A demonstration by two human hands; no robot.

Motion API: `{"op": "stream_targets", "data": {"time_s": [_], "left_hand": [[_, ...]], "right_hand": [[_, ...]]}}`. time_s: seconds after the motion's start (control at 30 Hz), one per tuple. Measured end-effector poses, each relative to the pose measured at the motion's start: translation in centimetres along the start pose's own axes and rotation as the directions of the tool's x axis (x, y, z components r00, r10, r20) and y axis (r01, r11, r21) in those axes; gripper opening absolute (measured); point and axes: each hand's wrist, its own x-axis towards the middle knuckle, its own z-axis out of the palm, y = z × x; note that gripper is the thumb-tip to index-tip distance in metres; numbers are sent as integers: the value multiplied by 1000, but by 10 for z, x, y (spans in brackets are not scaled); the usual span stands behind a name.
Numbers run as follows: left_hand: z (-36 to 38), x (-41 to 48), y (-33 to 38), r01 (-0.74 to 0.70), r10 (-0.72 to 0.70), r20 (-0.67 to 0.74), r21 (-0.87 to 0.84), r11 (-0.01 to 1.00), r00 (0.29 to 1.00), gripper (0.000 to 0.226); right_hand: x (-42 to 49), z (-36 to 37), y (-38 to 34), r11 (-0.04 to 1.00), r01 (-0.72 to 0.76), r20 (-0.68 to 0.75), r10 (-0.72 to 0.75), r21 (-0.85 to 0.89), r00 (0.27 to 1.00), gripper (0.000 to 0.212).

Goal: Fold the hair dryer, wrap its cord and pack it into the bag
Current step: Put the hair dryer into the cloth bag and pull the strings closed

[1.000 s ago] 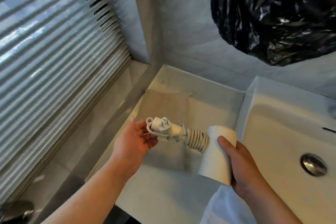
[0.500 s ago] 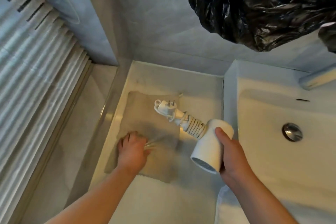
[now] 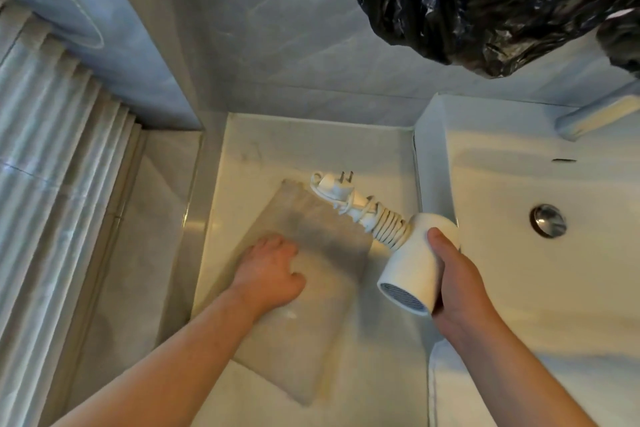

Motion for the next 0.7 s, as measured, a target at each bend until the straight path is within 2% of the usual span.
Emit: {"op": "stream_targets", "data": {"time_s": [0.07,0.1,0.13,0.17,0.27,0.3,0.37,0.47,0.57,0.7], "left_hand": [[0,15,29,149,-149,7,-20,989,989,75],[3,22,39,181,-180,37,-26,983,983,88],[9,27,46,179,-178,67,-1,984,982,93],[16,31,50,146,-148,86,38,989,985,88],[33,33,44,-43,39,76,44,998,996,46],[34,34,40,-120,117,75,43,992,990,42],[27,35,34,-274,267,75,94,957,961,41],[1,37,29,-478,493,14,267,837,870,31],[-25,39,26,-568,623,-20,388,726,782,30],[-52,41,40,-668,737,91,507,544,669,28]], "right_hand": [[-3,-4,0,1000,-5,-6,5,-8,1000,46],[-5,-6,0,1000,-3,-13,3,-11,1000,45],[-6,-8,0,1000,-1,-22,0,-15,1000,43],[-8,-11,-1,1000,3,-30,-4,-19,1000,42],[-13,-18,-1,1000,8,-35,-8,-19,999,43],[-14,-21,-1,1000,11,-37,-12,-16,999,44],[-16,-26,0,1000,14,-44,-14,2,999,47],[-20,-34,2,1000,4,-40,-3,16,999,53],[-27,-41,4,1000,-2,-39,3,24,999,53],[-37,-50,10,999,31,-46,-30,23,998,53]]}}
